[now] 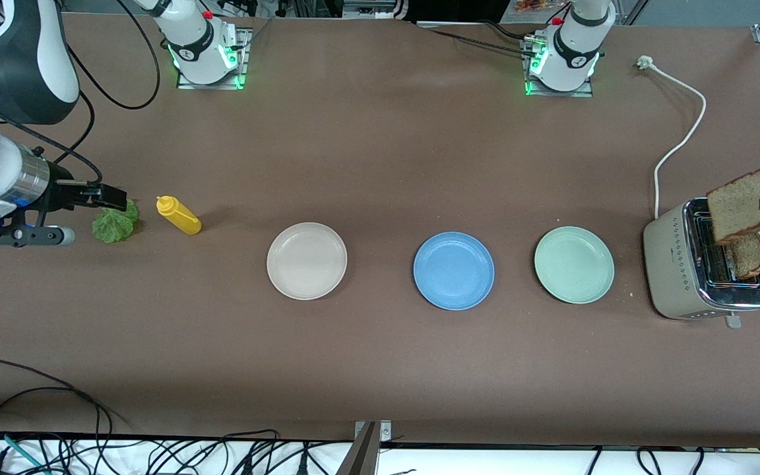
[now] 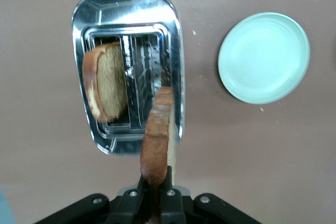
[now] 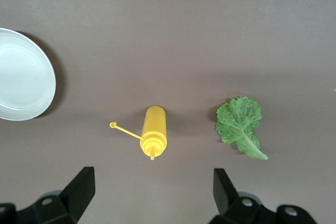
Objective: Make sandwich in blue plate with both arms
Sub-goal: 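Grasp the toast slice with the left gripper and lift it out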
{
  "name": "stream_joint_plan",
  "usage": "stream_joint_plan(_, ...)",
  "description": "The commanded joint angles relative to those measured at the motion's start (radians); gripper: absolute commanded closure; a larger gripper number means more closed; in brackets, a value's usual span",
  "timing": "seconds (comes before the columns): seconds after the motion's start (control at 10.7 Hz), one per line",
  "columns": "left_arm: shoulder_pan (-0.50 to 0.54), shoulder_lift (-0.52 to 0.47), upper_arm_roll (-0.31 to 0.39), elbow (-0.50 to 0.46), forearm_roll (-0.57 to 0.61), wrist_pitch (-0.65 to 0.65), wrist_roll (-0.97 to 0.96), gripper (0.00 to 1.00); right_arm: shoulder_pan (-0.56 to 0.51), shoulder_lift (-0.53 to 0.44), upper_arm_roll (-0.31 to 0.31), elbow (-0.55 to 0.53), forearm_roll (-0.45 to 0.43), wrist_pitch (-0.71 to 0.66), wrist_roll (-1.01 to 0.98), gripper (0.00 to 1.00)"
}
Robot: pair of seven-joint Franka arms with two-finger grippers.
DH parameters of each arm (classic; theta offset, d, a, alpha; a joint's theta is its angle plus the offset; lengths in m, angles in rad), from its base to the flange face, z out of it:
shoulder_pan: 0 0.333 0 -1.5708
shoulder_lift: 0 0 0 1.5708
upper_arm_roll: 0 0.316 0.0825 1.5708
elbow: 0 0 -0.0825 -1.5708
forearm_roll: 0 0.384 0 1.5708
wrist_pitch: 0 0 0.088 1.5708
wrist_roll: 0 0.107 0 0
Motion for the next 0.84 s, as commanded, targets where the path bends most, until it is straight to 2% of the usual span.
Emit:
stream_joint_plan(0.0,-0.001,-0.062,-0.046,0.075,0.02,-0.129,0.007,1.0,-0.006,0.004,0.0,0.011,0.015,-0.002,-0.015,0.0)
stream_joint_plan(0.19,0.001,-0.065,-0.089,0.101,-0.028,-0.154,0.006,1.0,-0.006,0.004,0.0,0.009,0.015,-0.002,-0.015,0.0)
stream_joint_plan(0.56,0.011,-0.029,-0.083,0.079,-0.379,-0.155,-0.134,1.0,-0.006,0.004,0.0,0.011,0.014,-0.002,-0.015,0.0)
stream_joint_plan(0.75,-0.025,0.011,-0.089,0.083,-0.417,-0.149,-0.151,1.0,-0.006,0.004,0.0,0.011,0.012,-0.002,-0.017,0.0)
